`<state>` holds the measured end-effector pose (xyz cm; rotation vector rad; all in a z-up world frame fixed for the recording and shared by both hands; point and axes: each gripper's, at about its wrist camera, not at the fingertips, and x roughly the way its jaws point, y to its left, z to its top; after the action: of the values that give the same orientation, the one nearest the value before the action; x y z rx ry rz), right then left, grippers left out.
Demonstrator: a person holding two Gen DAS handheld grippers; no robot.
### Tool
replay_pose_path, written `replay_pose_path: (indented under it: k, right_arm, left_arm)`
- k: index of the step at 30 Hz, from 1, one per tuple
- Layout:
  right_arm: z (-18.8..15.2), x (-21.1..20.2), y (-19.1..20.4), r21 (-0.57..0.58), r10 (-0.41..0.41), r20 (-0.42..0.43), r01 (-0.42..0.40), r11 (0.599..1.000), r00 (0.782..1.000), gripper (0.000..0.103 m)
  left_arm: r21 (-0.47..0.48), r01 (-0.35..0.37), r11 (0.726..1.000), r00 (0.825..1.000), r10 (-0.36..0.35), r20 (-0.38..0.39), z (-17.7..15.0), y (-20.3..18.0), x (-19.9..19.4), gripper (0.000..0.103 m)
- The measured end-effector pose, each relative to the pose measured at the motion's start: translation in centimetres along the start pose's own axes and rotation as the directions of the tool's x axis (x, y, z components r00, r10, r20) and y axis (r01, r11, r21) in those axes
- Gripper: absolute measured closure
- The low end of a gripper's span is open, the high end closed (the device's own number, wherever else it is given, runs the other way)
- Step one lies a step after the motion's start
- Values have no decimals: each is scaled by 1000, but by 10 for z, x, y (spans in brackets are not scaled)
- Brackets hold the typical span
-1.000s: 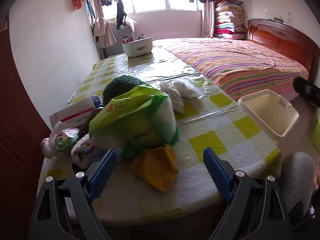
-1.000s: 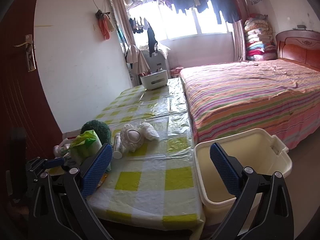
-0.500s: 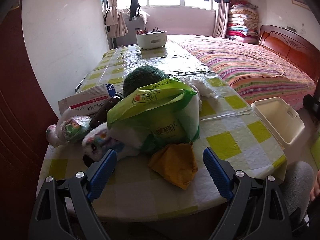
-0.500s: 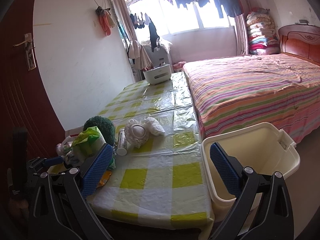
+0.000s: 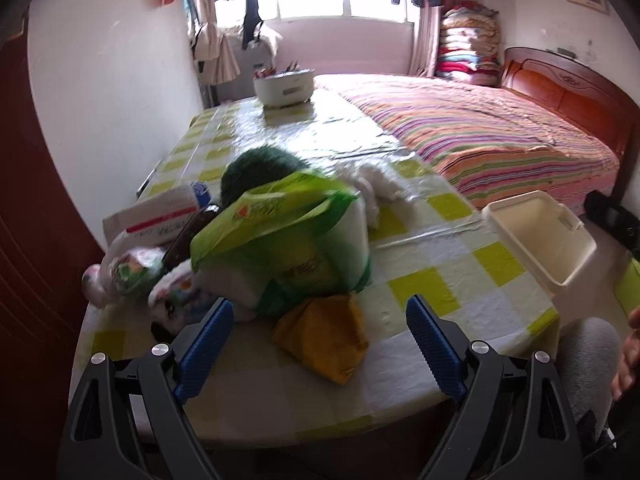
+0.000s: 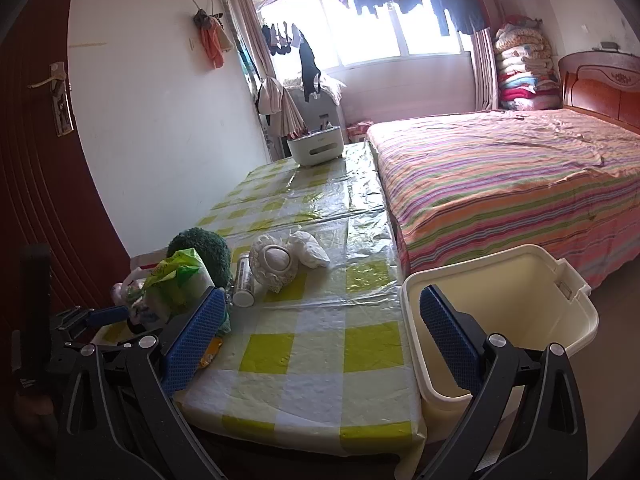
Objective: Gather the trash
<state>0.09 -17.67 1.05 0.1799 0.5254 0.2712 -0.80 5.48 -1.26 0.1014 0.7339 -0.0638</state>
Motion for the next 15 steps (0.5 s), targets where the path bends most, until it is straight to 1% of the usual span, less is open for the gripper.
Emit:
replay_pose_path:
  k: [3, 7, 11, 15]
  right_arm:
    - [1, -4, -1, -1, -4, 13, 4, 1000, 1000, 6]
    - [1, -10, -4, -10, -25, 28, 25, 1000, 999, 6]
    - [1, -15, -6, -14, -46, 40, 46, 999, 998, 6]
    - [1, -14, -11, 0, -49, 35, 49, 999, 998, 6]
  left_arm:
    - [24, 16, 1000, 999, -16, 31, 6, -8, -7, 17]
    - [62, 15, 998, 998, -19, 65, 12, -20, -14, 17]
    - [86, 11, 996, 997, -18, 80, 15, -28, -17, 17]
    - [99, 9, 995, 996, -18, 83, 15, -32, -18, 17]
